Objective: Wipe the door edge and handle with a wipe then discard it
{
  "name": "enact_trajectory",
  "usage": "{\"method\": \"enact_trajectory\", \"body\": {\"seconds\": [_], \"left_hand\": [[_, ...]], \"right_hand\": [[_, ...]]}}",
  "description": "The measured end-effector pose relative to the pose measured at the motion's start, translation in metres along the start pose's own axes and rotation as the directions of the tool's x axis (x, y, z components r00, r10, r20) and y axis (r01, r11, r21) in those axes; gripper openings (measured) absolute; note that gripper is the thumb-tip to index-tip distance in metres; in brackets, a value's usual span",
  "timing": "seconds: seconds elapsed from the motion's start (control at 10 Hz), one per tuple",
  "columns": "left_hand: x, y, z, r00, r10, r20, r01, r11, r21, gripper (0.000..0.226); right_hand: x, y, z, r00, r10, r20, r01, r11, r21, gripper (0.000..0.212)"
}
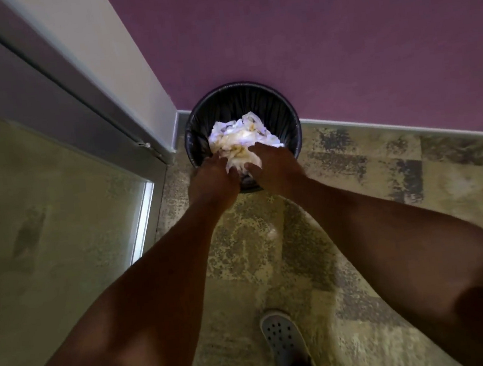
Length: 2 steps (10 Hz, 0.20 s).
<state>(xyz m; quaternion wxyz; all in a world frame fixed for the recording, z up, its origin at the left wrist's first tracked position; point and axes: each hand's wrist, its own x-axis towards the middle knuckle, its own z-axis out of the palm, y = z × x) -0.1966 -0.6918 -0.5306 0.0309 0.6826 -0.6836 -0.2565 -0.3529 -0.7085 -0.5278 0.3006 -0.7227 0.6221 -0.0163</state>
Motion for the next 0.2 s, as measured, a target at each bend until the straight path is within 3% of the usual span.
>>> {"method": "enact_trajectory", "body": {"seconds": [0.1,0.2], "left_hand": [[-0.033,0.016,-0.034,0.999,0.013,0.047,-0.018,0.994,0.111,0.05],[-0.071,0.034,-0.063,1.0,0.008,0.014,-0.009,0.995,0.101,0.049]], "right_hand": [[-0.034,-0.02,-0.031,0.997,-0.081,0.014,0.083,0.989,-0.126,0.052],[-0.071,-0.035,-0.05,0.991,-0.134,-0.025,0.129,0.981,-0.148,0.051]]}}
